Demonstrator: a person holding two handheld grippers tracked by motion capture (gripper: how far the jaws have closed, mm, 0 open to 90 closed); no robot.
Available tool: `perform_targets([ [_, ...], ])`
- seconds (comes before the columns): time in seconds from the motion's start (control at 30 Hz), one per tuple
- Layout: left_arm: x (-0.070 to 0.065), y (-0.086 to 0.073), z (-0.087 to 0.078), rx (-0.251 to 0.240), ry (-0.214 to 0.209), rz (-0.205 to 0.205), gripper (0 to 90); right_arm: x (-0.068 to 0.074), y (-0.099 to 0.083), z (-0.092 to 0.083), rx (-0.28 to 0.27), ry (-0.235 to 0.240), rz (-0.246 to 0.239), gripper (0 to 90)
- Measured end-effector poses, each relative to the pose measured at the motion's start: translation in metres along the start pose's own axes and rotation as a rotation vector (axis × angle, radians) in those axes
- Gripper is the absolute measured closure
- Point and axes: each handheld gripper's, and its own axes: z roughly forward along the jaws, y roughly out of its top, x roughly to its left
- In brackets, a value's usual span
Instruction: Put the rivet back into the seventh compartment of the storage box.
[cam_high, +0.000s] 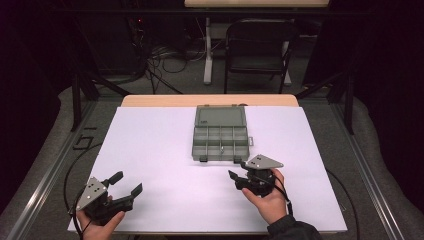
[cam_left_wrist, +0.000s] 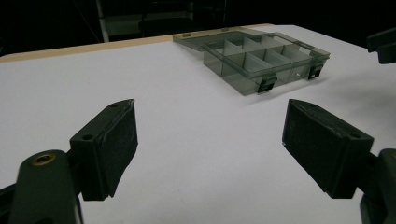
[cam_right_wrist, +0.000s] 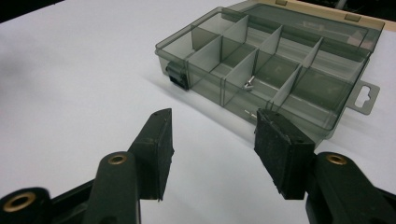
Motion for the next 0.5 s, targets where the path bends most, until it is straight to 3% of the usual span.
perform_targets([
  [0.5,0.0,0.0,0.001,0.011,0.001,0.002,18.0,0.007,-0.031,-0.01,0.012,-0.005,-0.043,44.6],
])
